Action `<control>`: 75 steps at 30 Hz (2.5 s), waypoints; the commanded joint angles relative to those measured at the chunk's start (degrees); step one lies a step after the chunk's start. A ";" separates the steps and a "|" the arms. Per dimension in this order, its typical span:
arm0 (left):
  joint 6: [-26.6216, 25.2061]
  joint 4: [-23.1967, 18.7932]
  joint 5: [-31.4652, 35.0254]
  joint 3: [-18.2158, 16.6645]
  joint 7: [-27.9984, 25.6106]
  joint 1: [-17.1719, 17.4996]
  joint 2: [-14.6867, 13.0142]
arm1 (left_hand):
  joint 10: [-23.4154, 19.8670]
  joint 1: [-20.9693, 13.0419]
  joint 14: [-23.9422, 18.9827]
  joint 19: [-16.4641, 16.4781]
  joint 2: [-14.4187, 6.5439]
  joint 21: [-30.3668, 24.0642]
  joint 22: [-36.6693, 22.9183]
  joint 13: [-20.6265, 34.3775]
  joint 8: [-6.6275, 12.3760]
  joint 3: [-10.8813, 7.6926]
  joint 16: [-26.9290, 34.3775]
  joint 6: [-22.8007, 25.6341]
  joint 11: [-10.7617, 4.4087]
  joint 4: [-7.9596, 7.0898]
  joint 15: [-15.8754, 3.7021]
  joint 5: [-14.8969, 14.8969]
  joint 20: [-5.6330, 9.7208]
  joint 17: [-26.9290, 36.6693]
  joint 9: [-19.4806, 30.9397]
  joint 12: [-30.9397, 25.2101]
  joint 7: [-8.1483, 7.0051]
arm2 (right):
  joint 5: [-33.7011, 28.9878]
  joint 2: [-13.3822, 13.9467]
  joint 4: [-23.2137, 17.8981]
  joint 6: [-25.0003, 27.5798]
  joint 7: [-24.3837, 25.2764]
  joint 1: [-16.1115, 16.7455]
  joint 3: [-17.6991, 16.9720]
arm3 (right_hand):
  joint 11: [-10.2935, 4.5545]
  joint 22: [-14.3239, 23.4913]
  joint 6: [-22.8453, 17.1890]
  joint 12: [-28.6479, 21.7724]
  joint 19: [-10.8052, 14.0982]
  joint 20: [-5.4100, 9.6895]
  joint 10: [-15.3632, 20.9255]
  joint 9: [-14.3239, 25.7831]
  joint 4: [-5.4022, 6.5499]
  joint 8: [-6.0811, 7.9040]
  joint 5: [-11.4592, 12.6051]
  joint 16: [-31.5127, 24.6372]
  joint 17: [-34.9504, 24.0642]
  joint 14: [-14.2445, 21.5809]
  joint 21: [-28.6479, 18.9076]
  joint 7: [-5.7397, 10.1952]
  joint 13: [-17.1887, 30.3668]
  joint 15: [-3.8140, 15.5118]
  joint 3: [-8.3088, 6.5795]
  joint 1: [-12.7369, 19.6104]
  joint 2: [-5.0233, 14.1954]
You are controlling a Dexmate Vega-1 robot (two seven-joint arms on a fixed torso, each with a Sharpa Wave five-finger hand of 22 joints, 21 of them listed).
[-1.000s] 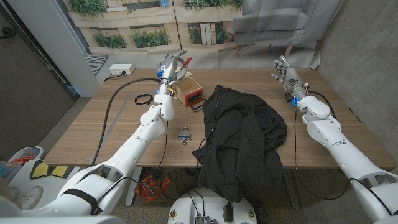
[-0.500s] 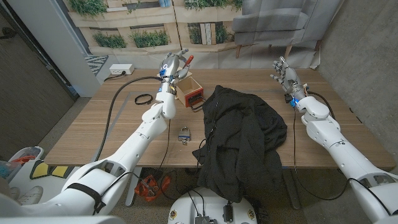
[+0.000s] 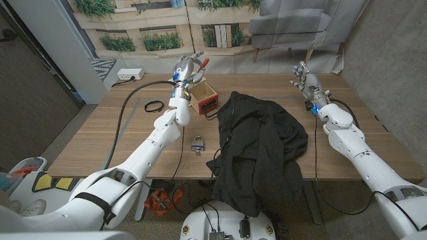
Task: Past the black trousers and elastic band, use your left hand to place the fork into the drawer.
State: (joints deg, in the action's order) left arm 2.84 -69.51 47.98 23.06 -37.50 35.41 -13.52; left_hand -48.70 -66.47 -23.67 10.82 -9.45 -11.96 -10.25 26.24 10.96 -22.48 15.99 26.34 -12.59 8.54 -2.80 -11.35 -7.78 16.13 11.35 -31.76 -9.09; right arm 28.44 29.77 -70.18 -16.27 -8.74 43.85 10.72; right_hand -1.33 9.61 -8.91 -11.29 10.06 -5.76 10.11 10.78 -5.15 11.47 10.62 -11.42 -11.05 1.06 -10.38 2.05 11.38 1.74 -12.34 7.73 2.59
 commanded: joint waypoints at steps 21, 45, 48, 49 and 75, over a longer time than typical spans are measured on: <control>2.73 4.35 0.03 3.29 0.67 -2.77 1.26 | 1.70 0.80 0.40 0.22 -1.22 -0.18 -0.34 0.86 -0.08 -0.78 -0.57 -0.52 -0.08 -1.03 -8.24 0.44 -0.38 0.60 0.23 -0.43 0.25 | 0.47 -0.07 1.04 -0.35 -0.57 0.30 -0.70 | -0.12 0.13 -0.61 -0.21 -0.16 -0.22 0.10 0.25 0.02 0.04 -0.03 -0.13 -0.27 -0.46 -0.39 -0.02 0.07 2.66 -0.20 -0.43 0.37; 3.19 4.82 0.05 3.83 1.65 -2.48 1.09 | 1.85 0.90 0.35 0.24 -0.99 -0.19 -0.34 1.23 0.03 -1.01 -0.67 -0.50 -0.08 -1.07 -8.47 0.71 -0.33 0.87 0.28 -0.94 0.11 | 0.32 -0.08 1.02 -0.34 -0.55 0.41 -0.77 | -0.17 0.13 -0.63 -0.23 -0.13 -0.21 0.14 0.25 0.01 0.03 -0.02 -0.15 -0.26 -0.45 -0.40 0.04 0.07 2.66 -0.23 -0.54 0.39; 2.75 4.46 0.09 3.74 2.04 -2.15 1.00 | 1.87 0.91 0.32 0.22 -0.96 -0.18 -0.34 1.23 0.05 -1.03 -0.69 -0.47 -0.09 -1.06 -8.47 0.73 -0.34 0.88 0.28 -0.97 0.09 | 0.34 -0.14 0.92 -0.30 -0.49 0.44 -0.76 | -0.21 0.13 -0.63 -0.23 -0.14 -0.23 0.14 0.25 0.00 0.03 -0.02 -0.15 -0.26 -0.45 -0.40 0.03 0.07 2.67 -0.24 -0.54 0.40; 2.58 4.30 0.14 3.71 2.16 -2.01 0.93 | 1.87 0.94 0.29 0.23 -0.96 -0.19 -0.34 1.23 0.04 -1.02 -0.67 -0.48 -0.09 -1.08 -8.45 0.74 -0.33 0.90 0.28 -0.98 0.10 | 0.43 -0.17 0.84 -0.20 -0.48 0.47 -0.78 | -0.17 0.13 -0.64 -0.21 -0.15 -0.23 0.10 0.25 0.01 0.03 -0.02 -0.15 -0.26 -0.45 -0.40 0.04 0.07 2.67 -0.24 -0.54 0.41; 0.83 0.59 0.90 2.79 4.18 1.01 -0.82 | 1.80 0.89 0.15 0.11 -0.74 -0.15 -0.34 1.10 0.13 -1.19 -0.76 -0.43 -0.08 -0.89 -8.54 0.82 -0.41 1.14 0.32 -1.30 0.03 | 0.29 -0.40 0.40 0.06 -0.28 0.68 -0.37 | -0.10 0.13 -0.66 -0.26 -0.11 -0.21 0.22 0.25 0.01 0.02 0.02 -0.16 -0.25 -0.45 -0.41 0.03 0.07 2.70 -0.39 -0.59 0.63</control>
State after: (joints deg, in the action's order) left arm 4.73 -67.13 48.52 26.41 -34.13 34.98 -13.70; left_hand -46.77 -65.52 -23.46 10.81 -10.30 -11.96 -10.25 27.20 10.96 -23.47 15.37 26.04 -12.29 7.55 -2.59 -10.57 -7.78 17.18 11.61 -32.68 -8.80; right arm 28.89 29.54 -69.83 -16.31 -9.02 44.64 10.03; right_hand -1.33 9.61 -8.91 -11.29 10.06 -5.76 10.11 10.78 -5.14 11.47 10.63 -11.42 -11.05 1.06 -10.38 2.05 11.38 1.74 -12.34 7.28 3.04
